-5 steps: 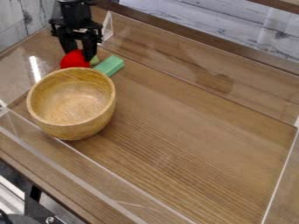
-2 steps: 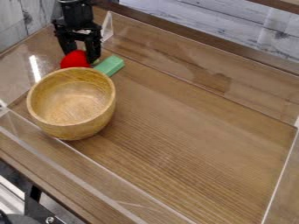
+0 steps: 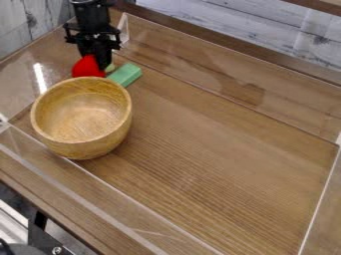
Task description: Move the red fruit to the right side of the table
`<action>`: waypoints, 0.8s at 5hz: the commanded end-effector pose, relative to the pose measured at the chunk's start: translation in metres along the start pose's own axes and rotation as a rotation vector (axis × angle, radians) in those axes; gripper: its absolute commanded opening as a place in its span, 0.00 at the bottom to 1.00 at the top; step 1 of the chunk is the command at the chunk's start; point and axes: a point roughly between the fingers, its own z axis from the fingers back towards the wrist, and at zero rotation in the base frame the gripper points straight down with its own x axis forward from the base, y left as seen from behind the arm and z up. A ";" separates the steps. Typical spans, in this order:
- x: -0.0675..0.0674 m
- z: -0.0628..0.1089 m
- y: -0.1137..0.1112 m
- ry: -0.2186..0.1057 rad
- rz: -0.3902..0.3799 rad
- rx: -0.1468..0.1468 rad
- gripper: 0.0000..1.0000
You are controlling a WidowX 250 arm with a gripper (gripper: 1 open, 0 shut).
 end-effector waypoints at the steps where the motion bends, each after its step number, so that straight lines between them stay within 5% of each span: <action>1: 0.005 0.072 -0.011 -0.140 -0.036 0.020 0.00; 2: 0.004 0.112 -0.026 -0.199 -0.076 0.005 0.00; 4: 0.017 0.131 -0.127 -0.205 -0.255 -0.057 0.00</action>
